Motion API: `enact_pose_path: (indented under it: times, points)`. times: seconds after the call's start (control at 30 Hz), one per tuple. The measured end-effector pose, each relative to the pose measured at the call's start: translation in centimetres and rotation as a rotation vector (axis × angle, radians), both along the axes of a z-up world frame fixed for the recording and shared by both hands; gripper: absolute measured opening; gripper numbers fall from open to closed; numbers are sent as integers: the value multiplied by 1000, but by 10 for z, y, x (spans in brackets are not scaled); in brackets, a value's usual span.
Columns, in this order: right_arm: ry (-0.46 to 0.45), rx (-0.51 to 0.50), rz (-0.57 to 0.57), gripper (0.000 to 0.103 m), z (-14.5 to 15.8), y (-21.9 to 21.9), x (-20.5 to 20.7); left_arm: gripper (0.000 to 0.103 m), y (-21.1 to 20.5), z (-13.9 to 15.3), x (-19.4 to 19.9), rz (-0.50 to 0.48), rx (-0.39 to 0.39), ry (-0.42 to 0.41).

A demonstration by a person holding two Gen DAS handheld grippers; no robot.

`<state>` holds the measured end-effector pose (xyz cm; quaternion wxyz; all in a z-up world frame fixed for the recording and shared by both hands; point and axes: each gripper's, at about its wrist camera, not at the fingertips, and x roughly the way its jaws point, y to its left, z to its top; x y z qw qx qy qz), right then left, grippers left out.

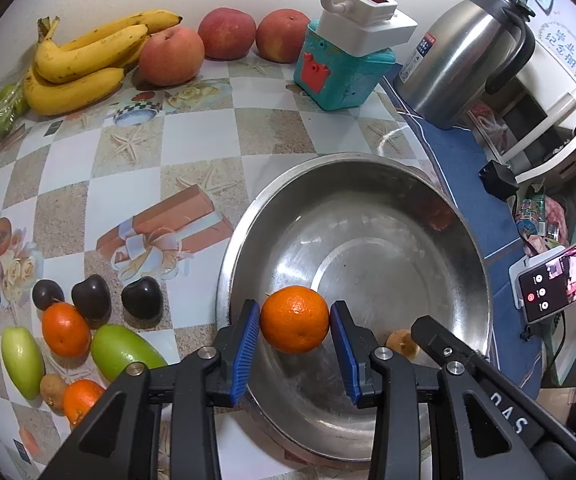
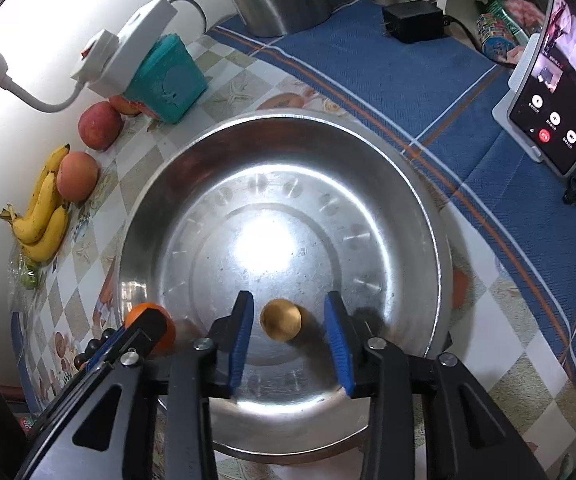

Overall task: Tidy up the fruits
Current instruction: 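Carry kiwi and tangerine over the steel basin and open both tools, then withdraw both tools from the basin back toward the fruit cluster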

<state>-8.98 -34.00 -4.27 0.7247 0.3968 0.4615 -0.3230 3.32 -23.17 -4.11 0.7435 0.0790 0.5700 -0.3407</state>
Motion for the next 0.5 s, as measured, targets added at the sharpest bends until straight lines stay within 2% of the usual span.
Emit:
enact_pose_path:
  times: [0.33, 0.37, 0.4, 0.47, 0.5]
  points:
    - [-28, -40, -1, 40, 20, -1, -4, 46, 4, 17, -2, 0, -21, -22]
    - [-28, -43, -1, 42, 21, -1, -4, 47, 6, 19, -1, 8, -14, -29]
    - [-28, -44, 0, 51, 22, -1, -4, 49, 9, 20, 0, 14, -9, -35]
    - [-29, -52, 4, 61, 23, 0, -4, 57, 16, 21, 4, 42, 17, -49]
    - [-28, -55, 7, 61, 24, 0, -4, 62, 19, 21, 6, 57, 33, -56]
